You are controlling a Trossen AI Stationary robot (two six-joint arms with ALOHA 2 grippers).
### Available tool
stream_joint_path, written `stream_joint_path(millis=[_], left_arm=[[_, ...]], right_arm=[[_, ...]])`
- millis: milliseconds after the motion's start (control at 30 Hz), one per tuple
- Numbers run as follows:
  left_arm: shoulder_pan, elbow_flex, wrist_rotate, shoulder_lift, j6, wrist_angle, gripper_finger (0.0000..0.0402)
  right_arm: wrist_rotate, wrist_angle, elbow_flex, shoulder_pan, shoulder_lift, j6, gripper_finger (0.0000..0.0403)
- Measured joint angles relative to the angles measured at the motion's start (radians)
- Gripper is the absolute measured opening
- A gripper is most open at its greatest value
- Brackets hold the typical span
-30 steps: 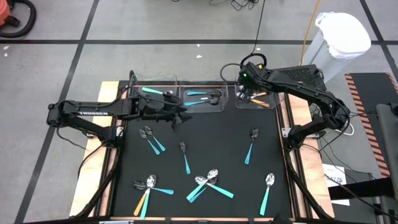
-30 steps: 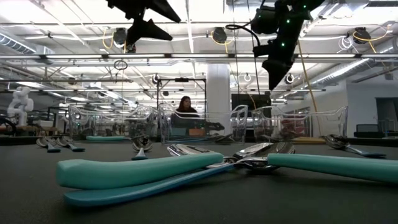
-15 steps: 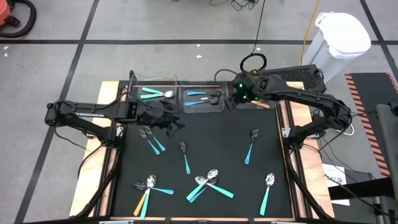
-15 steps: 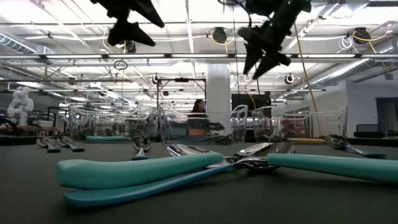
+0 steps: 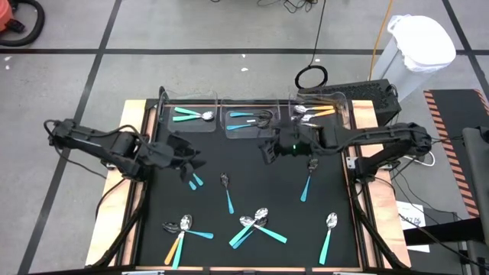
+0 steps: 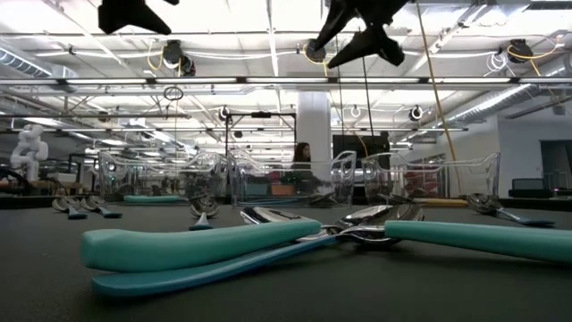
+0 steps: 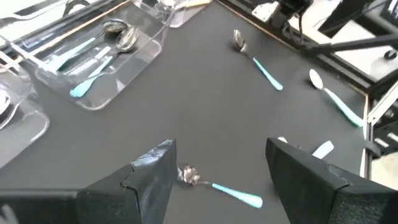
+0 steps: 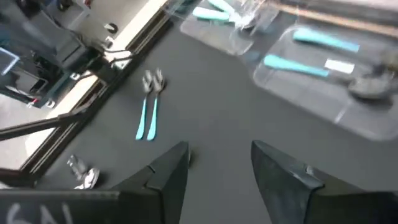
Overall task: Sort silverware by color (type)
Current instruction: Put the blue spoon into the middle transparent bin
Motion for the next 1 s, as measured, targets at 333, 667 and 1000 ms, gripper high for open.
stream_joint_path(millis=[333,667,1000], left_arm=[[-0.080,0.000,-0.043,-0.002,-0.143,-0.064,0.0249],[-0.105,0.000,-0.151,0.000,-0.176,-0.060,0.0249],[-0.071,0.000,-0.298,0.088,-0.141,-0.001,0.0249]], right_arm=[[0.005,-0.261,0.000,0.166,0.000,0.314,0.0169],[-0.007,-0.535,0.000,0.223,0.000,0.404,0.0169],[-0.149,-0.605,0.000,0.202,0.000,0.296,0.0169]])
